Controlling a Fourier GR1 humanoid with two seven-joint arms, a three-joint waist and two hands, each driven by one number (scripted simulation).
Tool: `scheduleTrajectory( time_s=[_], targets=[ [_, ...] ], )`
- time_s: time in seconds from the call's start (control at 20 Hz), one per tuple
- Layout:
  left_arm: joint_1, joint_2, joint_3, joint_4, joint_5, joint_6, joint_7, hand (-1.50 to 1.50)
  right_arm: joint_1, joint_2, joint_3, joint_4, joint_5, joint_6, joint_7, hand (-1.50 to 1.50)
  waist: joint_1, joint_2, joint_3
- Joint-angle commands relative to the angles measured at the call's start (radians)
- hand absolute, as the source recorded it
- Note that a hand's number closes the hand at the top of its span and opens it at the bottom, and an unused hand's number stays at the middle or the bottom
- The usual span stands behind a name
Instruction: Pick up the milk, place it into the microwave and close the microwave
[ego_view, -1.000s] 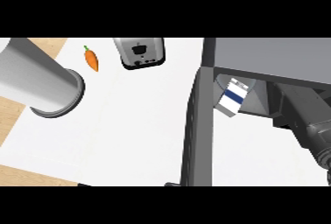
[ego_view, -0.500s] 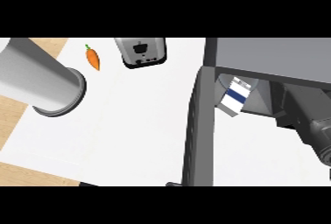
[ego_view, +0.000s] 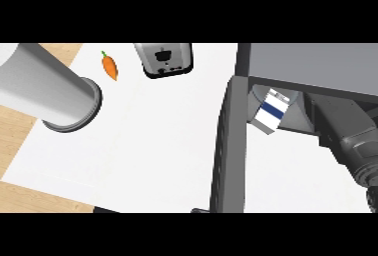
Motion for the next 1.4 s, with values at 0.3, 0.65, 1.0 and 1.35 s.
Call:
scheduleTrajectory(
  time_s=[0.3,0.65,1.0,1.35],
  targets=[
    [-0.030,-0.004,-0.045,0.039,-0.034,-0.008,0.013,-1.50,-0.134,0.097,0.039,-0.019,0.032,-0.099,0.089,-1.50,0.010,-0.016,-0.029],
    [-0.009,-0.045,-0.079,0.046,-0.070,-0.036,0.010,-1.50,-0.121,0.099,-0.008,-0.046,-0.022,-0.133,0.049,-1.50,-0.020,-0.027,-0.028],
    [0.031,-0.102,-0.098,0.038,-0.115,-0.053,0.003,-1.50,-0.089,0.063,0.015,-0.020,0.001,-0.123,0.034,-1.50,-0.067,-0.044,-0.029],
    [0.076,-0.185,-0.131,0.049,-0.174,-0.160,-0.060,-1.50,-0.038,0.074,0.004,-0.023,-0.016,-0.026,0.007,-1.50,-0.114,-0.062,-0.030]
  ],
)
